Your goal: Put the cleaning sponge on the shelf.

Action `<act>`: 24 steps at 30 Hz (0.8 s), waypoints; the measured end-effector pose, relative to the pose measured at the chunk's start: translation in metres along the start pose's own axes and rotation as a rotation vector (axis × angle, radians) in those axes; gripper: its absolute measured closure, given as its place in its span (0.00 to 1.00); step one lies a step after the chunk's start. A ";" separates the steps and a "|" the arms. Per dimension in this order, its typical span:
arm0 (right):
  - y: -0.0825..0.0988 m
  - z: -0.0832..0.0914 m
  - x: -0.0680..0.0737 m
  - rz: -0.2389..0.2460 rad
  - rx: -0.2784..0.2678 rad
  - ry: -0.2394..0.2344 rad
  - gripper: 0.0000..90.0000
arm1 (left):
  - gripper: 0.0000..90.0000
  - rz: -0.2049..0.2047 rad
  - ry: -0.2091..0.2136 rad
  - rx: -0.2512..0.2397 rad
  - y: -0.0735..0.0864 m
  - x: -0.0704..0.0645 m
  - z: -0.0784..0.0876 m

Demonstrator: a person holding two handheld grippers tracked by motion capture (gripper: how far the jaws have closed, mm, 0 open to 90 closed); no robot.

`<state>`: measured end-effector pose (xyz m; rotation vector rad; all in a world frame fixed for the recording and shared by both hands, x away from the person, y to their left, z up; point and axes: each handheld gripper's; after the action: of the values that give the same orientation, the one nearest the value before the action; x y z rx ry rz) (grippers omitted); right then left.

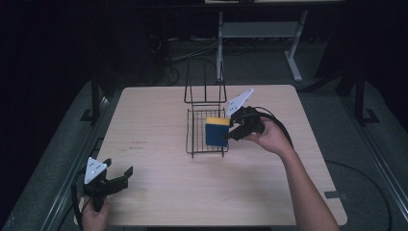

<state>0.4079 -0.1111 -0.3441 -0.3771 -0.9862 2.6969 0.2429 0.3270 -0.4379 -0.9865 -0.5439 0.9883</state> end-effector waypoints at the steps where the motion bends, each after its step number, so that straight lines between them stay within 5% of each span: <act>1: 0.000 -0.001 -0.002 0.001 0.004 0.000 0.63 | 0.16 0.000 0.000 -0.002 0.000 0.000 0.000; 24: -0.004 -0.022 -0.023 -0.034 0.032 -0.011 0.63 | 0.16 -0.009 0.002 -0.005 -0.001 -0.001 0.001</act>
<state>0.4374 -0.1027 -0.3546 -0.3366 -0.9422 2.6839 0.2417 0.3263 -0.4362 -0.9889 -0.5491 0.9778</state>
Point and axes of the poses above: each handheld gripper's, and its own axes: z roughly backward along the jaws, y roughly out of its underside, x roughly to its left, and after that the axes turned 10 degrees about y, right-handed
